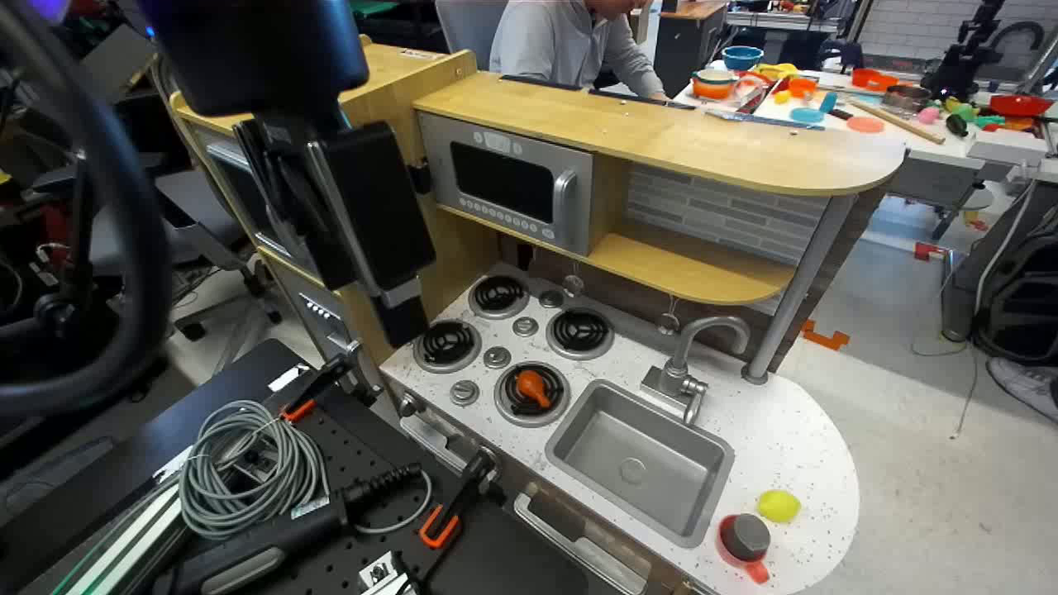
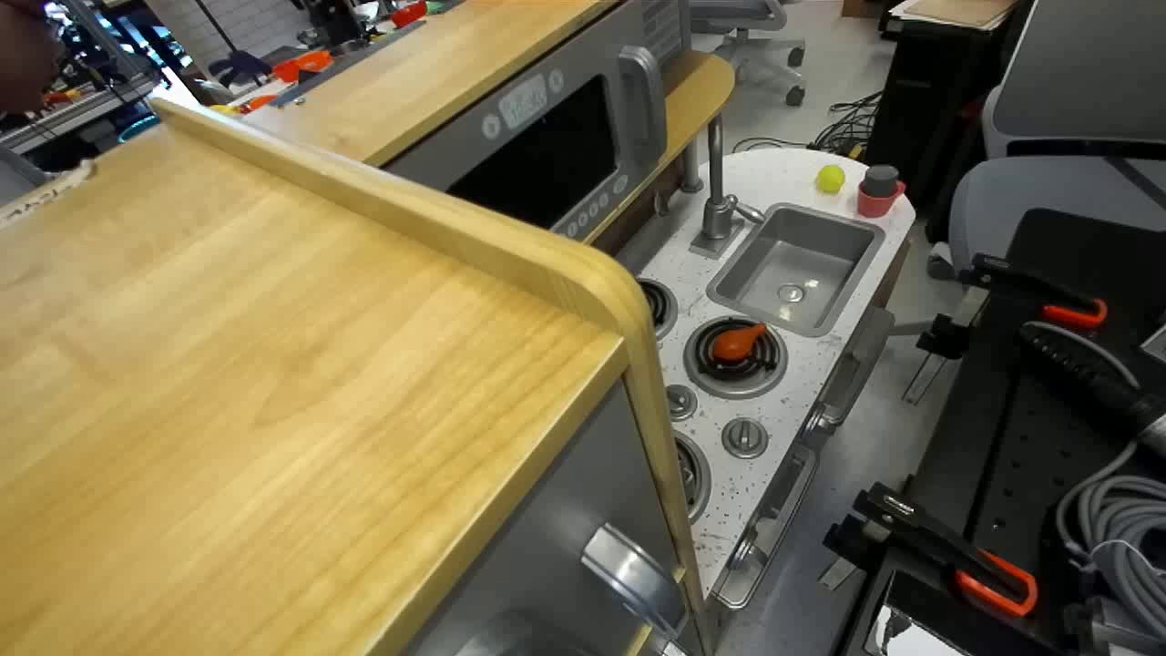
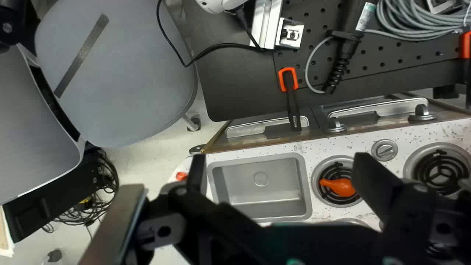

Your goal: Take the grey object out of the orange cup and put it on the counter

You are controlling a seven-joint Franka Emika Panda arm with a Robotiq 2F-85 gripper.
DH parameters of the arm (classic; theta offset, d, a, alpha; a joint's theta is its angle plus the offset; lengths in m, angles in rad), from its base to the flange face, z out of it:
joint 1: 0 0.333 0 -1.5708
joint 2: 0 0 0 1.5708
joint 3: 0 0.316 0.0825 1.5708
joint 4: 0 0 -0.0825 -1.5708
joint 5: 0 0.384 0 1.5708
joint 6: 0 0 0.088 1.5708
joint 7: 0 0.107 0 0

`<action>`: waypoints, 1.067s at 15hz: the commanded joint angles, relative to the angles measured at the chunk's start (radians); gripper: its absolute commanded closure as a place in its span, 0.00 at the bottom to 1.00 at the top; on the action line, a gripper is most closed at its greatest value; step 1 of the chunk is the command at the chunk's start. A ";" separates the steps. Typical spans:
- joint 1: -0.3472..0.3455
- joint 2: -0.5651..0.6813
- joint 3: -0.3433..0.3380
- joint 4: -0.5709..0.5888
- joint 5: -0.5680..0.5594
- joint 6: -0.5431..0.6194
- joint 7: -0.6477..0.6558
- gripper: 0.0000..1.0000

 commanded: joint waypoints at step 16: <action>0.019 -0.004 -0.017 -0.003 -0.009 0.018 0.012 0.00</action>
